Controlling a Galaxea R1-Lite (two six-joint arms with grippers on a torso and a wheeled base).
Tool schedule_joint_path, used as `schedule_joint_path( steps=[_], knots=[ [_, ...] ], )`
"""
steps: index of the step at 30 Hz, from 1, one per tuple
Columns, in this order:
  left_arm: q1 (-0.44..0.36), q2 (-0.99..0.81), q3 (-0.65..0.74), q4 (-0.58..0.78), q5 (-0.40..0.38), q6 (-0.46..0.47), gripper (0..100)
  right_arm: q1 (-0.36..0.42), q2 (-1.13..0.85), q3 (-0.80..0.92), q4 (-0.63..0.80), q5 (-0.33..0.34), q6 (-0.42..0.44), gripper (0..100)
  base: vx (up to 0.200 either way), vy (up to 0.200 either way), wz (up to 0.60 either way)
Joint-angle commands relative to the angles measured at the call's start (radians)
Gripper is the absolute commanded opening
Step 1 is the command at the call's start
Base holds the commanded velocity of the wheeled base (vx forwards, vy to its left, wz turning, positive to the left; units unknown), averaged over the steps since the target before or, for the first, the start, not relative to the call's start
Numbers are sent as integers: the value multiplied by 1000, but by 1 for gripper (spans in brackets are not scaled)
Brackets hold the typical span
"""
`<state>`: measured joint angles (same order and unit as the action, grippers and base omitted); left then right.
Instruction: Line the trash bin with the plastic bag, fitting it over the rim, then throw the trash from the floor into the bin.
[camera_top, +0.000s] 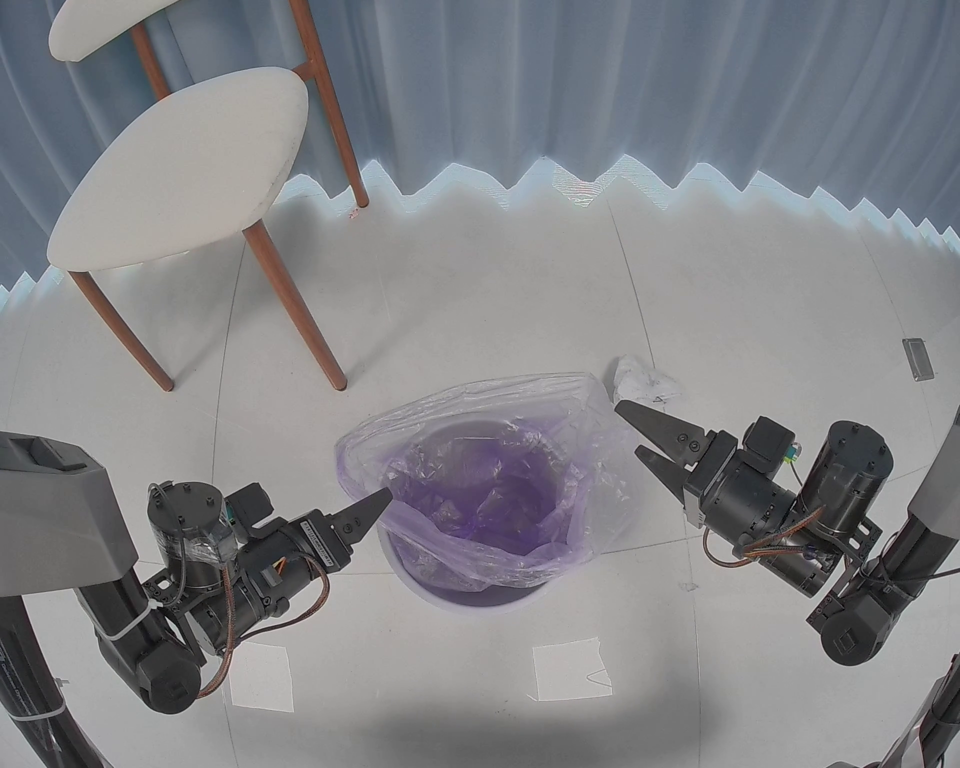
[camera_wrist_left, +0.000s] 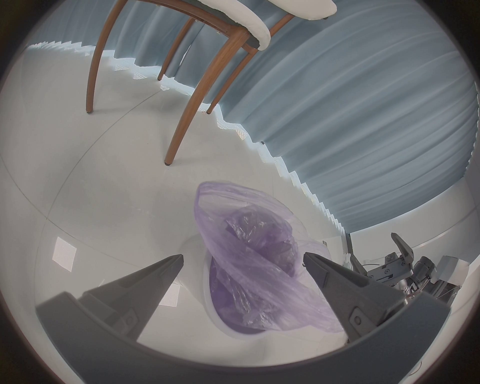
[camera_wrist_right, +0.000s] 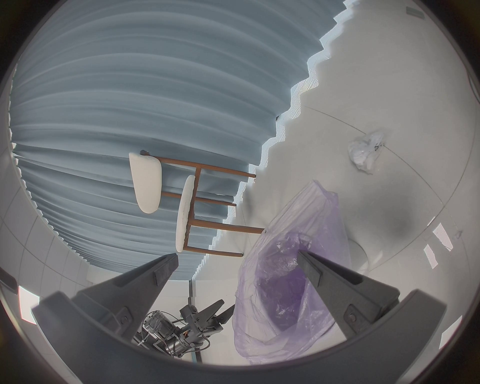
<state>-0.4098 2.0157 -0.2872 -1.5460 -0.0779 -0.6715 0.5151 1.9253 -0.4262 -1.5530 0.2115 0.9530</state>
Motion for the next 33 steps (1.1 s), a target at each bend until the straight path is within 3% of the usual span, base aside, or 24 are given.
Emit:
schedule_joint_path(
  steps=[1, 11, 17, 21, 25, 29, 30, 33],
  knots=[
    [-12, -3, 7, 0, 0, 0, 100, 0, 6, 3, -12, 0, 0, 100, 0, 0, 0],
    [11, 5, -15, 1, -6, -7, 100, 2, 15, -3, -13, -1, 3, 100, 0, 0, 0],
    [9, 6, -15, 1, -6, -7, 100, 2, 15, -3, -13, -1, 3, 100, -200, 0, 0],
    [8, -3, -10, 1, -6, -14, 100, 2, 7, -11, -13, -1, 21, 100, 0, 0, 0],
    [-24, -23, 2, 1, -8, -76, 100, 5, -37, -19, -7, 8, 130, 100, 0, 0, 0],
    [-35, -25, 10, 1, -10, -117, 100, 0, -42, -20, -1, 31, 159, 100, 0, 0, 0],
    [-43, -23, 3, 1, -46, -181, 100, -12, -14, -22, 11, 58, 162, 100, 0, 0, 0],
    [-35, -29, 3, 1, -112, -254, 100, -29, 4, -40, 60, 58, 162, 100, 0, 0, 0]
  ],
)
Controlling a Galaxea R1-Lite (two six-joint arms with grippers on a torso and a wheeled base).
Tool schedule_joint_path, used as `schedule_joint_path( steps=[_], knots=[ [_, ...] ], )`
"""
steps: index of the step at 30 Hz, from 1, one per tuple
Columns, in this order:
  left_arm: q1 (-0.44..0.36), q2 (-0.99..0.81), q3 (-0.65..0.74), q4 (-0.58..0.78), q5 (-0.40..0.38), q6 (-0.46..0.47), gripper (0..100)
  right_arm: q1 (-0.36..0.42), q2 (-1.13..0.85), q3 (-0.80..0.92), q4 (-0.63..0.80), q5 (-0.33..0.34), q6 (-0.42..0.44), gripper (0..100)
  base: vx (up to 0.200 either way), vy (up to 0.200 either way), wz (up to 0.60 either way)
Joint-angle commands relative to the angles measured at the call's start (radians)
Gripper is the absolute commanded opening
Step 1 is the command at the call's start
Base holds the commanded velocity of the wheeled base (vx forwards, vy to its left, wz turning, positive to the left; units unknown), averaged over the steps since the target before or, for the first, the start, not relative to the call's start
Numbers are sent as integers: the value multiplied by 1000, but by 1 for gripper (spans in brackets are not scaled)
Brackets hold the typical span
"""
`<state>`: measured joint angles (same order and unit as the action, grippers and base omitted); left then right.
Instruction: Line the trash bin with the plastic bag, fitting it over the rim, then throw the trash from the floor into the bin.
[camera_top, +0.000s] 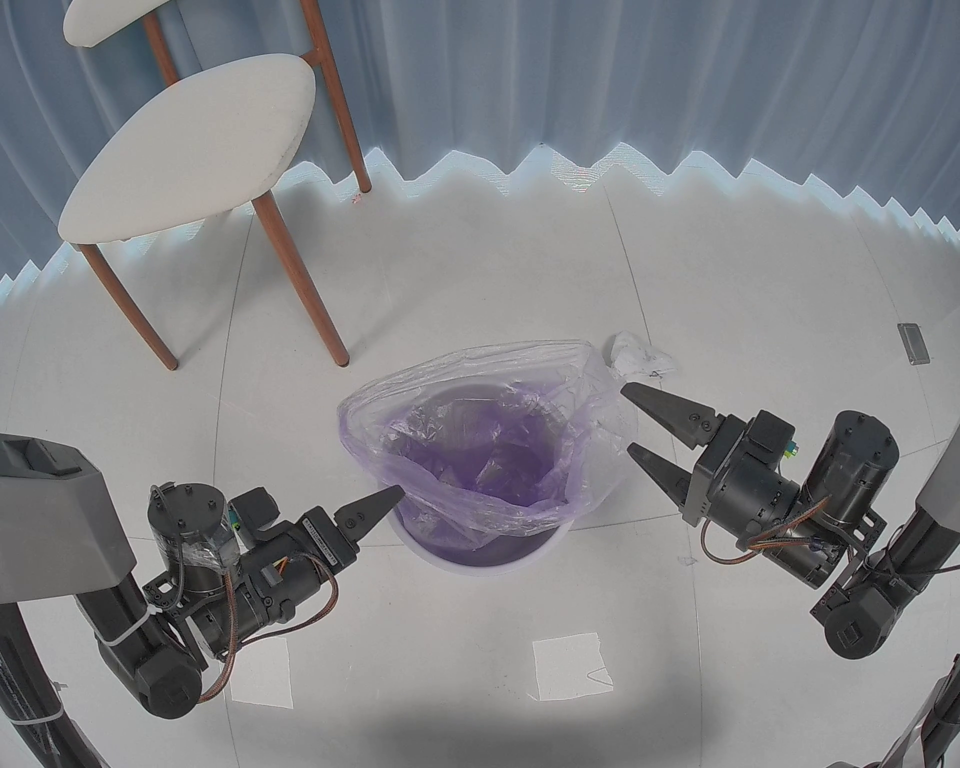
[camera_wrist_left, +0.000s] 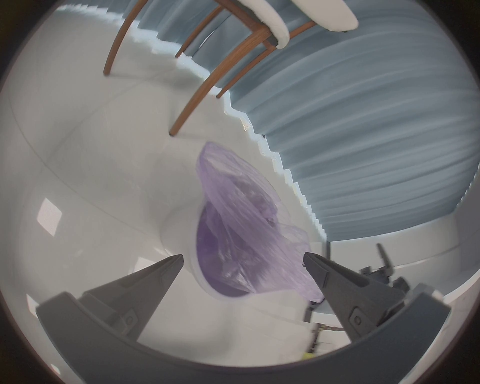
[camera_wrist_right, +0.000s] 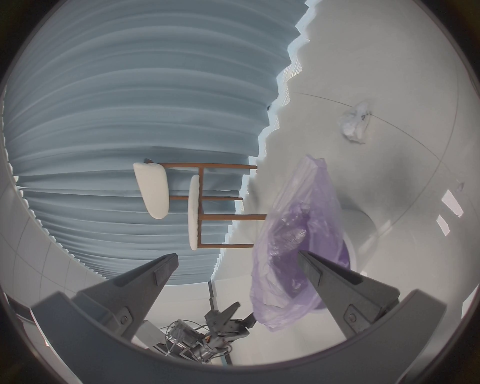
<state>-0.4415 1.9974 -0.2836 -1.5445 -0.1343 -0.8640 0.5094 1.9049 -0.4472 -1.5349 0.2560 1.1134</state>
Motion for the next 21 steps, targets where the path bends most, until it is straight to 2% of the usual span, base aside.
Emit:
schedule_joint_path(
  steps=[1, 4, 9, 21],
  knots=[
    [-3, -11, 0, 0, -61, -66, 100, -23, 25, -19, 45, 14, 2, 100, 0, 0, 0],
    [15, -29, -17, 0, -94, -135, 100, -34, 13, -47, 173, 14, -30, 100, 0, 0, 0],
    [32, -26, -43, 0, -100, -151, 100, -77, 3, -80, 318, 12, -133, 100, 0, 0, 0],
    [84, 72, -197, 1, -111, -184, 100, -89, 88, -151, 341, 9, -138, 100, 0, 0, 0]
  ],
)
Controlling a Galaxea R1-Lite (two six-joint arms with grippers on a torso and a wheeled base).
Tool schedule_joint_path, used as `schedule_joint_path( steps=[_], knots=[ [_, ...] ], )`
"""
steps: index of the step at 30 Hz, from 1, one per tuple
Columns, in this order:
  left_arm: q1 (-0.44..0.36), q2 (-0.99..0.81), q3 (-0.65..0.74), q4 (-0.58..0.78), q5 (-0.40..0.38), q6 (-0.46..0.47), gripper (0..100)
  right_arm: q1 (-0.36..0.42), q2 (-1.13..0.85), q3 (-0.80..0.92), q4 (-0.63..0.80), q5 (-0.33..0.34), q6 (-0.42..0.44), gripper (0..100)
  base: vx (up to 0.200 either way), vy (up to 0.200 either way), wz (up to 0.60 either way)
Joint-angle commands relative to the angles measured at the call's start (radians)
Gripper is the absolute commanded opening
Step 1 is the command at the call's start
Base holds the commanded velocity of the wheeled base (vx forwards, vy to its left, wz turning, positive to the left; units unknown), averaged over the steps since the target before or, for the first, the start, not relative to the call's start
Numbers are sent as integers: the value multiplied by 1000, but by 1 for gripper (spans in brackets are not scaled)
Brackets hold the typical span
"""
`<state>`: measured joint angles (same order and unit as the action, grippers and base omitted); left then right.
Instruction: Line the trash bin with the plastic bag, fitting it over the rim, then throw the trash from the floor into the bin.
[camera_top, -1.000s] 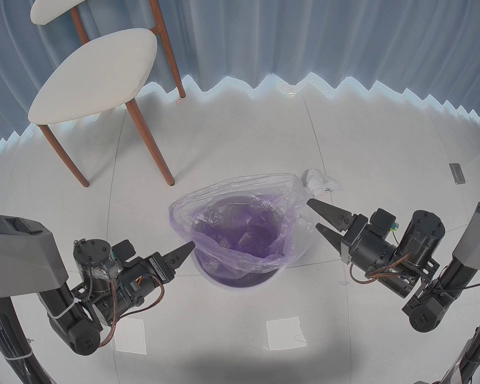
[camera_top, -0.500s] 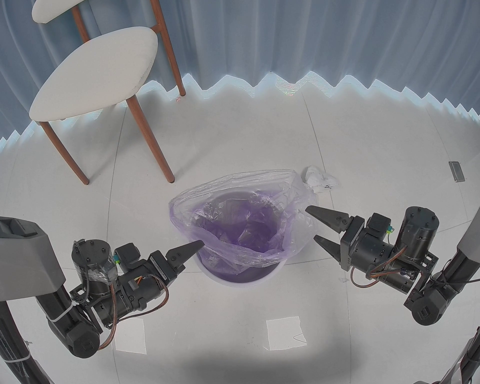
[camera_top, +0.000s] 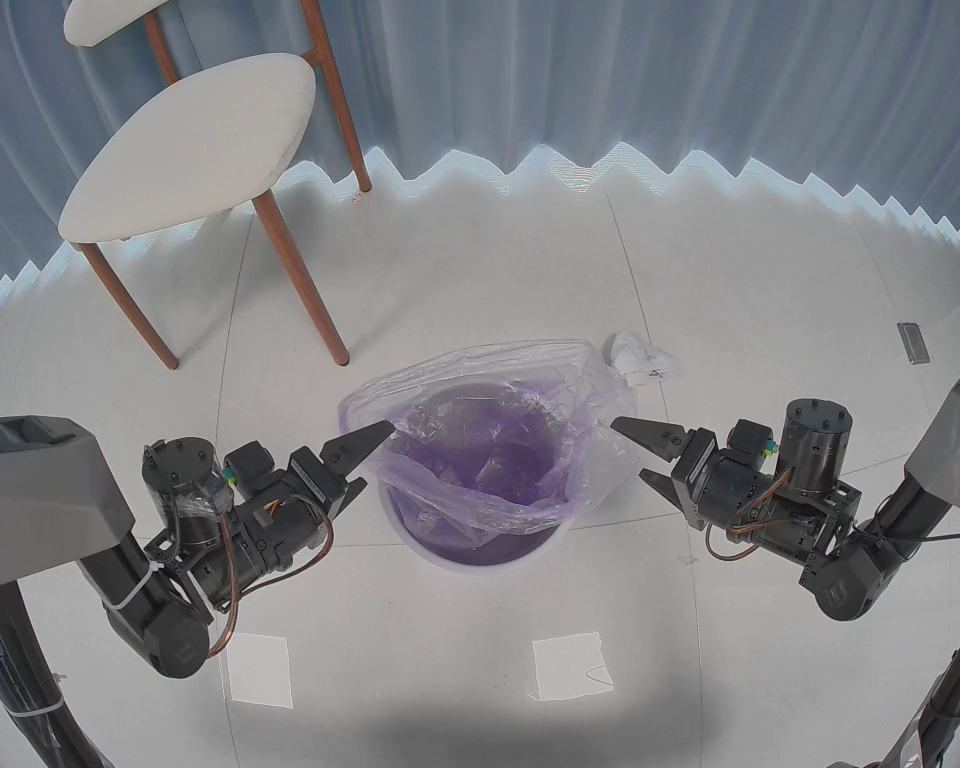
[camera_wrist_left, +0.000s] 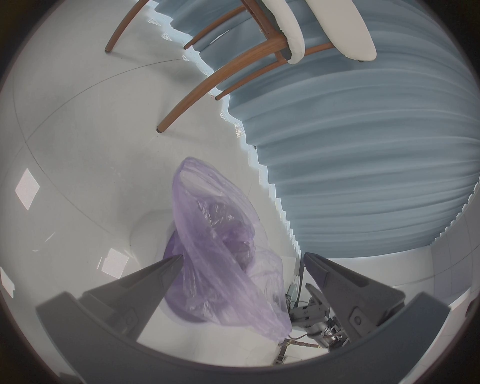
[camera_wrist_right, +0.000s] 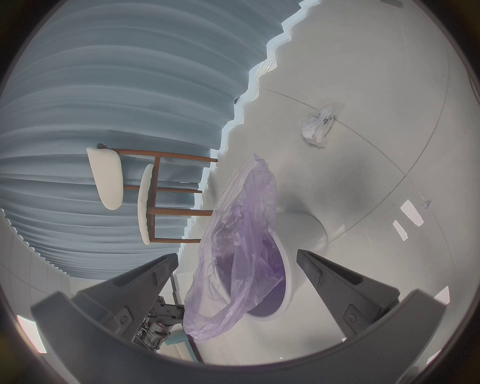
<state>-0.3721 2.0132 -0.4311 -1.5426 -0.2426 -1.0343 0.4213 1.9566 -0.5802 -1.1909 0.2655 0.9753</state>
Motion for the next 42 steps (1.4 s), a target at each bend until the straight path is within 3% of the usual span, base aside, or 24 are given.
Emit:
schedule_joint_path(
  steps=[1, 15, 26, 27, 42],
  knots=[
    [15, 59, -51, -1, -3, -15, 100, 1, 38, -18, -3, 0, 0, 100, 0, 0, 0],
    [15, 94, -80, 2, -109, -92, 100, 37, 48, -9, -9, 1, -3, 100, 0, 0, 0],
    [18, 159, -98, -2, -113, -89, 100, 51, 102, 2, -90, -3, -3, 100, 0, 0, 0],
    [13, 164, -97, -2, -112, -89, 0, 51, 110, 2, -99, -6, -4, 0, 0, 0, 0],
    [-5, 160, -89, -2, -101, -75, 0, 63, 120, 33, -174, -22, -4, 0, 0, 0, 0]
  ],
)
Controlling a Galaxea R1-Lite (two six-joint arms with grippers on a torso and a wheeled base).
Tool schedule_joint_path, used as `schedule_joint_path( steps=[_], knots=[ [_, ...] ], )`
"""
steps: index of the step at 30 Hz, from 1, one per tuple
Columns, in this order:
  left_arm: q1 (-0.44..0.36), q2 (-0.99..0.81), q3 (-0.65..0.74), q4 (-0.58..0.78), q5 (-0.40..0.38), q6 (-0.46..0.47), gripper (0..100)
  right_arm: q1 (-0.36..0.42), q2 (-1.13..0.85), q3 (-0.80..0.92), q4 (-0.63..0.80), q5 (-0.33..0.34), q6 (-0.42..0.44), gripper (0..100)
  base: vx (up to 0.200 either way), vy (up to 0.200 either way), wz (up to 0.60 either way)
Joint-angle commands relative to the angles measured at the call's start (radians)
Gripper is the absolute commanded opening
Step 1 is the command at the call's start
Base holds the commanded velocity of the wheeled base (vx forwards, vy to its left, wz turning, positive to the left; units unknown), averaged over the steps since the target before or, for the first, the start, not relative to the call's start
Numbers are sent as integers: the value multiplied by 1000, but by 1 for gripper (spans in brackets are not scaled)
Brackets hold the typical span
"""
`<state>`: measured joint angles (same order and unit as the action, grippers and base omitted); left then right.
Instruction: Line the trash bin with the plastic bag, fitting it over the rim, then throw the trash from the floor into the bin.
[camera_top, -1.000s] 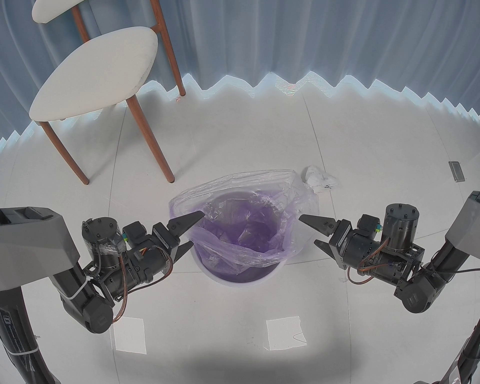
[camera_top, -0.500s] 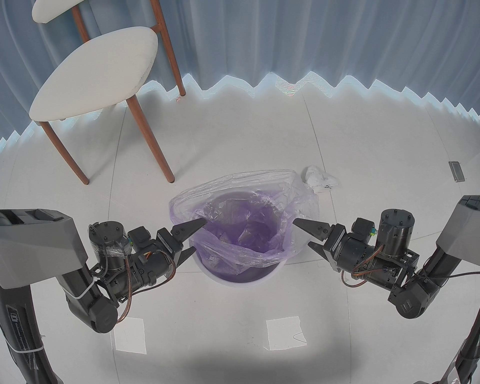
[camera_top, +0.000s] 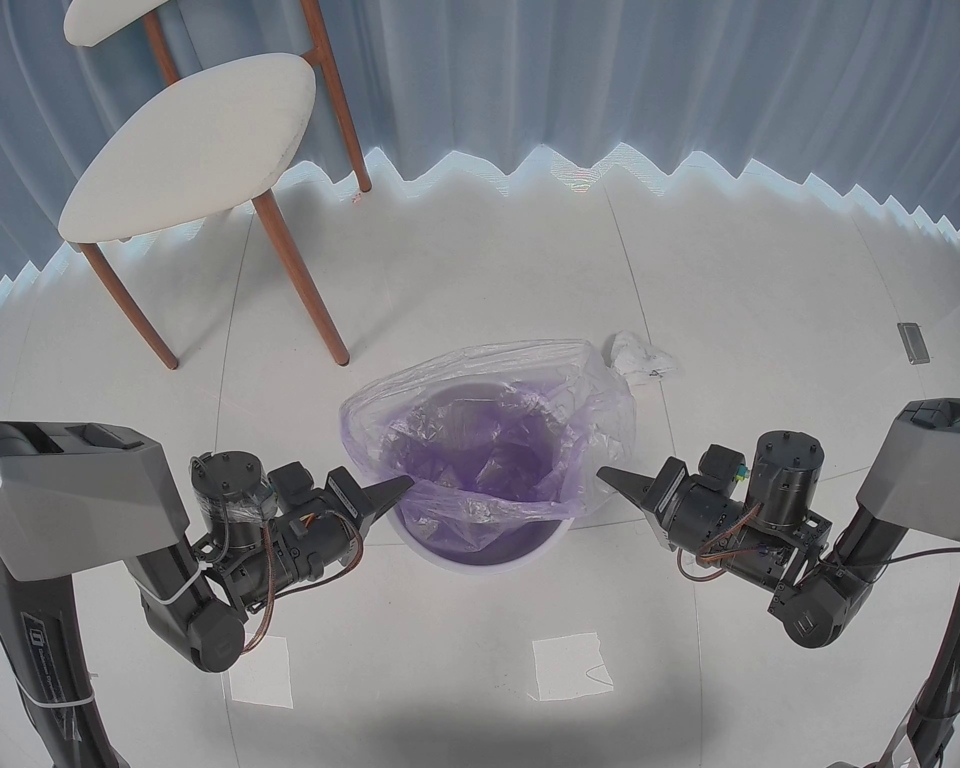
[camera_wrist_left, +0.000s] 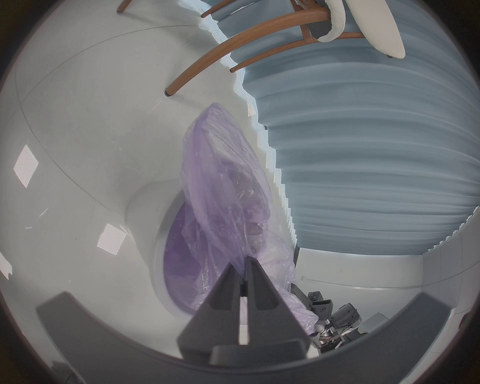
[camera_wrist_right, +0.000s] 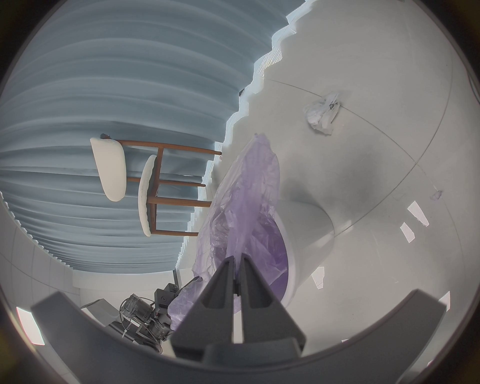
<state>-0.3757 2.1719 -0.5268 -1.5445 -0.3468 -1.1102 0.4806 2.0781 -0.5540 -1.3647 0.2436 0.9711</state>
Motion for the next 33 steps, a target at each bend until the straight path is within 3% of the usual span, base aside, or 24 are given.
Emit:
schedule_joint_path(
  steps=[1, 8, 14, 16, 18, 27, 33],
  knots=[
    [-8, -4, 31, 1, 12, 3, 0, 9, -18, 32, -1, -9, 0, 0, 0, 0, 0],
    [11, -43, 191, 1, 15, 73, 0, 79, -70, 172, -1, -23, -5, 0, 0, 0, 0],
    [11, 17, 235, 1, 19, 142, 0, 95, -7, 189, -1, -23, -38, 0, 0, 0, 0],
    [15, 108, 238, 1, 31, 254, 0, 93, 62, 187, -2, -24, -89, 0, 0, 0, 0],
    [14, 160, 232, 1, 55, 302, 0, 88, 111, 181, -7, -24, -114, 0, 0, 0, 0],
    [24, 235, 199, 1, 72, 320, 0, 30, 312, 167, -155, -26, -193, 0, 0, 0, 0],
    [46, 273, 79, 9, 86, 326, 0, -17, 347, 83, -160, -26, -213, 0, 0, 0, 0]
  ],
)
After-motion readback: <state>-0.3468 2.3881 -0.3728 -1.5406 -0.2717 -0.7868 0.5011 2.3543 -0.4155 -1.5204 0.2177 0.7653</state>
